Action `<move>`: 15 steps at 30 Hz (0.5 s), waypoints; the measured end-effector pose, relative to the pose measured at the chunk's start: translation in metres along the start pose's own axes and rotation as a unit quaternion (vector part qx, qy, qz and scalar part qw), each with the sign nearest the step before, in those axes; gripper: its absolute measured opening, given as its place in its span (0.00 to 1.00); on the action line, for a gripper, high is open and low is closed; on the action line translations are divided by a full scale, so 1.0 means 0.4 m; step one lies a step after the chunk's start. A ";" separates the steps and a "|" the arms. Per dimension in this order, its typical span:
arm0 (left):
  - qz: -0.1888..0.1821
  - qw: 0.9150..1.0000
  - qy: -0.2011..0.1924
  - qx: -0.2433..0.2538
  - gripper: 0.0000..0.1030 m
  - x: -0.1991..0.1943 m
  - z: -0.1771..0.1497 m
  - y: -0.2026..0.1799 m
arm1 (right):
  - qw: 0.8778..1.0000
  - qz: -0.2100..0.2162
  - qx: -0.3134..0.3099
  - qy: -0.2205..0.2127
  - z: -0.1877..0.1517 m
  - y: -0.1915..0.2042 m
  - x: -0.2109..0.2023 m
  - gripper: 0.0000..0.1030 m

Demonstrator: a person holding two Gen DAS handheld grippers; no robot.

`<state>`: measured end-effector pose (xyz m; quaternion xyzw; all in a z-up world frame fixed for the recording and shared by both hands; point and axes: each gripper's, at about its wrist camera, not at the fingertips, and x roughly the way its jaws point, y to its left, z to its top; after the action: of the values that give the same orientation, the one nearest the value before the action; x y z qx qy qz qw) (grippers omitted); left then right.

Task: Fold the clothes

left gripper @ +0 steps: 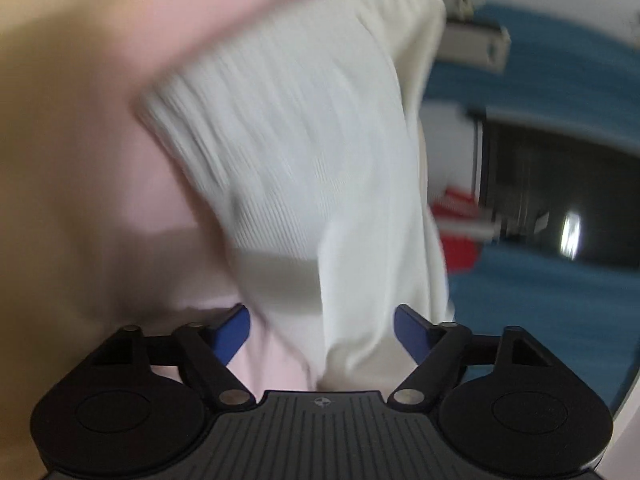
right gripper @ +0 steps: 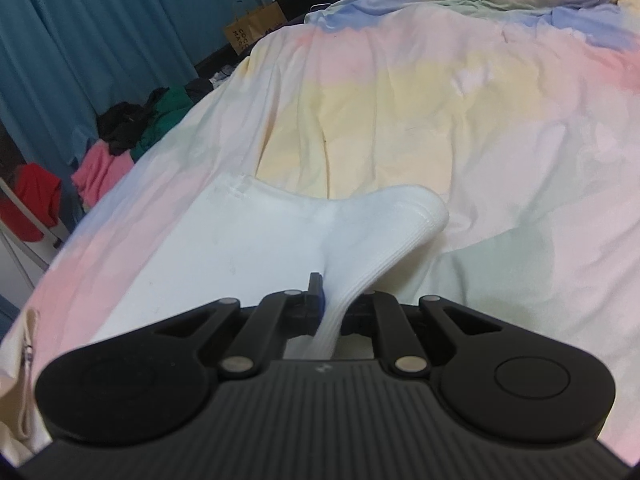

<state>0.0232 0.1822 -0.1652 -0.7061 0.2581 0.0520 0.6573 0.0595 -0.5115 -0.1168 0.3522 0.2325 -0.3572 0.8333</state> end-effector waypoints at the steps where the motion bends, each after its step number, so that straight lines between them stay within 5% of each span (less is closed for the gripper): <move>1: 0.000 1.000 -0.014 -0.007 0.63 -0.005 0.007 0.003 | 1.000 0.003 0.006 0.000 0.003 -0.006 0.002 0.09; 2: 0.004 1.000 -0.021 -0.002 0.59 -0.011 0.013 -0.002 | 1.000 0.007 0.012 -0.001 0.007 -0.012 0.003 0.09; 6: 0.021 0.998 -0.053 0.015 0.08 -0.031 0.035 -0.019 | 1.000 0.013 0.017 -0.011 0.023 -0.032 0.009 0.07; 15: 0.030 0.984 -0.073 0.158 0.06 -0.222 0.106 -0.223 | 0.995 0.062 0.081 0.003 0.045 -0.112 0.030 0.05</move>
<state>-0.0034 0.2491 -0.0535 -0.5799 0.2361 0.0818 0.7754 0.0357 -0.5523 -0.1316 0.4333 0.1832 -0.3217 0.8217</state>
